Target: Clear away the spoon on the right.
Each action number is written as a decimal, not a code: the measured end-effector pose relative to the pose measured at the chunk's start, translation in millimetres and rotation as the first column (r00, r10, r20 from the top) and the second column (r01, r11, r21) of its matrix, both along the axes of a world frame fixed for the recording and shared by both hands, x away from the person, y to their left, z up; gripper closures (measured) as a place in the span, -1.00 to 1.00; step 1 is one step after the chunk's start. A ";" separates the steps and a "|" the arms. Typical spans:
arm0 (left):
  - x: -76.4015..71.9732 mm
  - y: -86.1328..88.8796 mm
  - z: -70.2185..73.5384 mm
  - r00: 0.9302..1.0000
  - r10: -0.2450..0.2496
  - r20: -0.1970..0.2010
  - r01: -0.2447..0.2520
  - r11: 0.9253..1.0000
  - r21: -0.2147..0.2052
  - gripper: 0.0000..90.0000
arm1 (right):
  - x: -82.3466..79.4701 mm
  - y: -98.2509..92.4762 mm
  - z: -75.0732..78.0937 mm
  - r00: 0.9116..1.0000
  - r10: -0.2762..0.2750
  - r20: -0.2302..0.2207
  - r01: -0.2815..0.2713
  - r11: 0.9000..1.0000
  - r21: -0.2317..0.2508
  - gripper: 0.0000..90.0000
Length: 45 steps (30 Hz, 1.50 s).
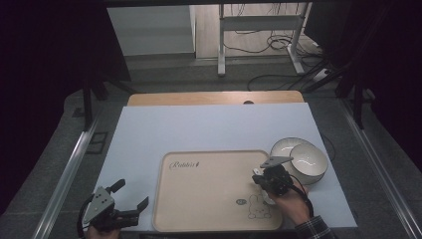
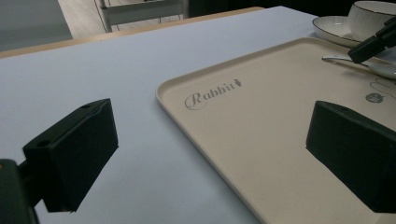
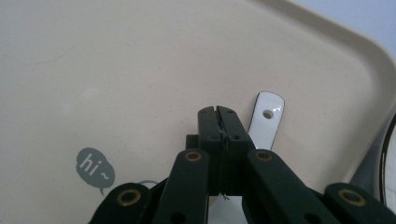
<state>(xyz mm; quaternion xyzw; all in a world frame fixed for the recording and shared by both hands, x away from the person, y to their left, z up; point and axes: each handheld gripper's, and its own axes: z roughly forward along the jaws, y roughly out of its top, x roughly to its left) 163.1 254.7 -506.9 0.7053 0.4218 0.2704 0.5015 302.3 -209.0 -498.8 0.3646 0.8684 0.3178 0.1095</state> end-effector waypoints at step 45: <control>-0.2 -0.6 0.2 1.000 -0.001 0.001 0.001 1.000 0.003 -0.95 | 1.7 -14.6 1.1 0.996 -0.049 0.068 0.047 0.998 0.029 0.80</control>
